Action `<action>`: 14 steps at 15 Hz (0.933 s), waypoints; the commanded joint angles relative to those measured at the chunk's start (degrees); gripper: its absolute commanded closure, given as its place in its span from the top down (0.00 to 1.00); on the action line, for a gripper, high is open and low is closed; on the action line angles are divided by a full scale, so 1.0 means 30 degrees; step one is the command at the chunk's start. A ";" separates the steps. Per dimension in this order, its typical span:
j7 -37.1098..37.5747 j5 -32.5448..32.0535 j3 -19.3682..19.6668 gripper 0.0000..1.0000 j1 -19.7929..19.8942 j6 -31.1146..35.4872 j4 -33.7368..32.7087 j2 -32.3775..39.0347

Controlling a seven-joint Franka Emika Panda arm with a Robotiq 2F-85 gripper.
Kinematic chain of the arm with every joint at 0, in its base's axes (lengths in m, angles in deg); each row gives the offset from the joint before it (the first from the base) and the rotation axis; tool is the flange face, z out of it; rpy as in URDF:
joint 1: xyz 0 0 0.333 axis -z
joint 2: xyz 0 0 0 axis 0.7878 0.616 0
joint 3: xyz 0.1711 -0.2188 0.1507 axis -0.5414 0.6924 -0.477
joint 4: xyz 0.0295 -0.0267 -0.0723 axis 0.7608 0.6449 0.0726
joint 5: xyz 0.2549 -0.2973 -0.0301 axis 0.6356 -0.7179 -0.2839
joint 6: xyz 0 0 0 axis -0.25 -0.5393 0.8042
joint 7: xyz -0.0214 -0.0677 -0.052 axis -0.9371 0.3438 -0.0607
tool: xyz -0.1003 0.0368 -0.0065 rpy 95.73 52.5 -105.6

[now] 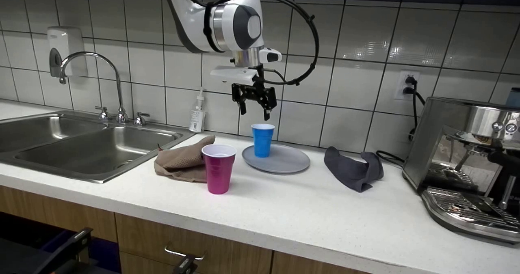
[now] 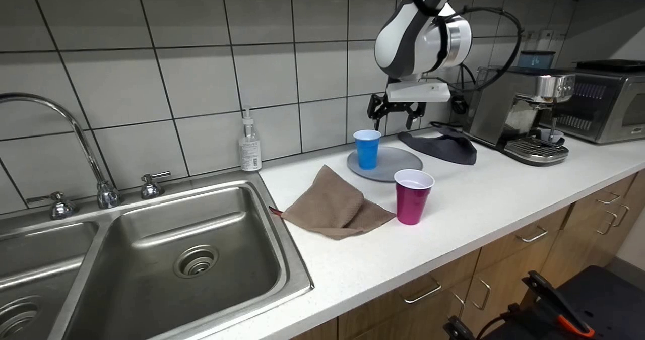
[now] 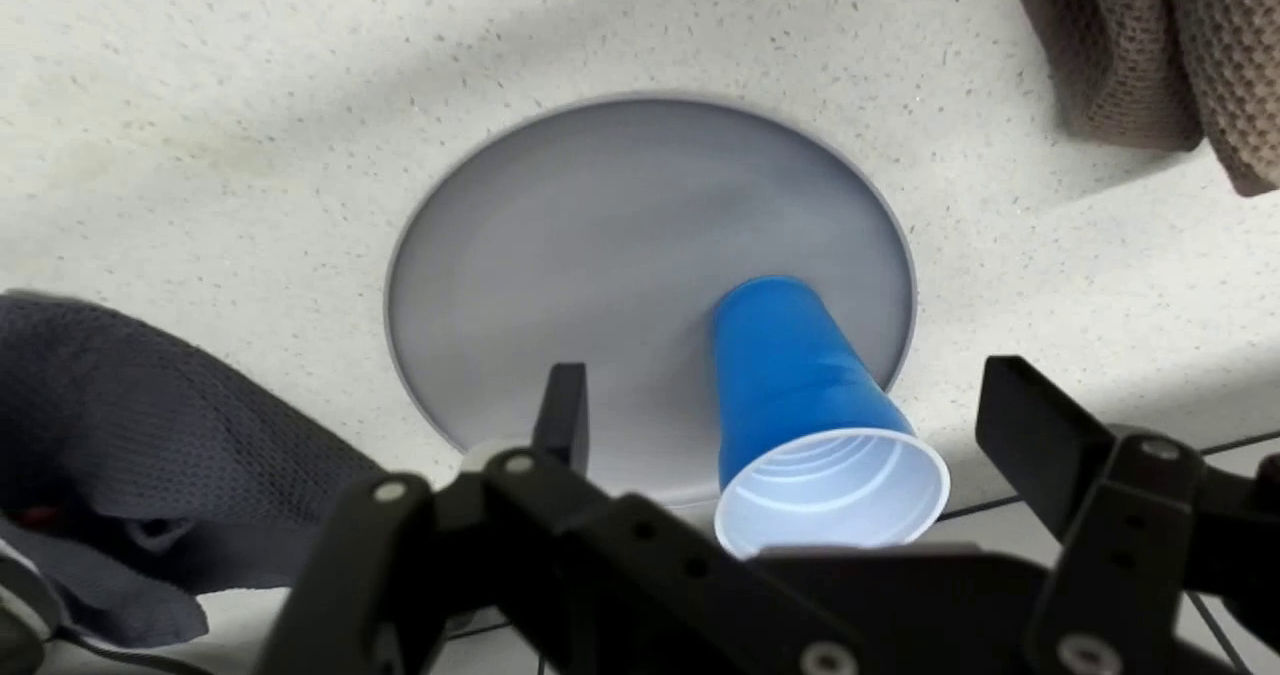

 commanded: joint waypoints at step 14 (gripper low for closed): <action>0.0581 -0.3074 0.0417 1.00 0.0709 0.0131 0.5960 -0.4253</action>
